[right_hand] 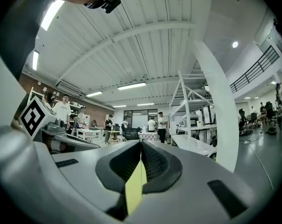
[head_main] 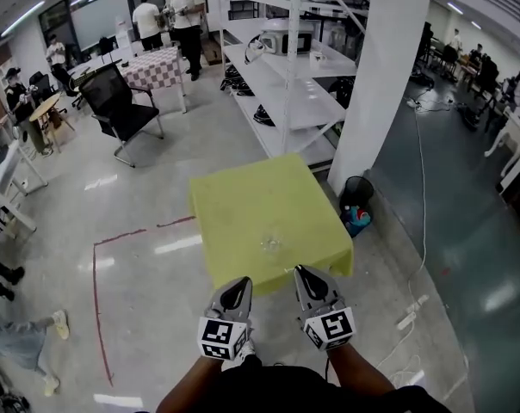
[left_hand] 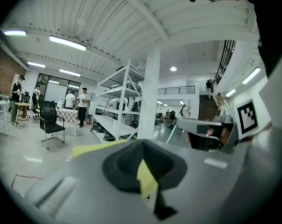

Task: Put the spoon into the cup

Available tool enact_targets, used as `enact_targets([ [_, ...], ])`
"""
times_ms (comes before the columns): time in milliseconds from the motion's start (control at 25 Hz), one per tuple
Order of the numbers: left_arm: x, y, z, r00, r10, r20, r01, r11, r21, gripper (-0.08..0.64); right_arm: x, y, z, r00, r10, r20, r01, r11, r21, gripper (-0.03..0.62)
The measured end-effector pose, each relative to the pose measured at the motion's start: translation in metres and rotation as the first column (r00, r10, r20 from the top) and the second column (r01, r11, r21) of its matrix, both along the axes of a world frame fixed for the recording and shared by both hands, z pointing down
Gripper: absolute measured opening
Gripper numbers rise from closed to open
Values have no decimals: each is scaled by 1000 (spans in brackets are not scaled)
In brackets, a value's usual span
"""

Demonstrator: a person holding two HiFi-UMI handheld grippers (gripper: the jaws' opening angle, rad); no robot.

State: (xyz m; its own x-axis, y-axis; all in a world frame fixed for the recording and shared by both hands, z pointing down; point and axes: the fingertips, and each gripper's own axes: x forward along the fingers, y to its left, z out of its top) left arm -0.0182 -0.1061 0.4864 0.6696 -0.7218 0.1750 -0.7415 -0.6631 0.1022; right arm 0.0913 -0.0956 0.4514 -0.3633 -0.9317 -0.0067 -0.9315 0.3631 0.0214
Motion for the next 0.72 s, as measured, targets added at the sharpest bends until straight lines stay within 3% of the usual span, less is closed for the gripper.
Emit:
enact_targets([
  [320, -13, -52, 13, 999, 30, 11, -29, 999, -31, 5, -22, -55, 9, 1000, -9, -16, 9, 1000, -26, 12],
  [720, -39, -100, 12, 999, 48, 4, -48, 999, -17, 5, -44, -97, -1, 999, 33, -36, -34, 999, -7, 12],
])
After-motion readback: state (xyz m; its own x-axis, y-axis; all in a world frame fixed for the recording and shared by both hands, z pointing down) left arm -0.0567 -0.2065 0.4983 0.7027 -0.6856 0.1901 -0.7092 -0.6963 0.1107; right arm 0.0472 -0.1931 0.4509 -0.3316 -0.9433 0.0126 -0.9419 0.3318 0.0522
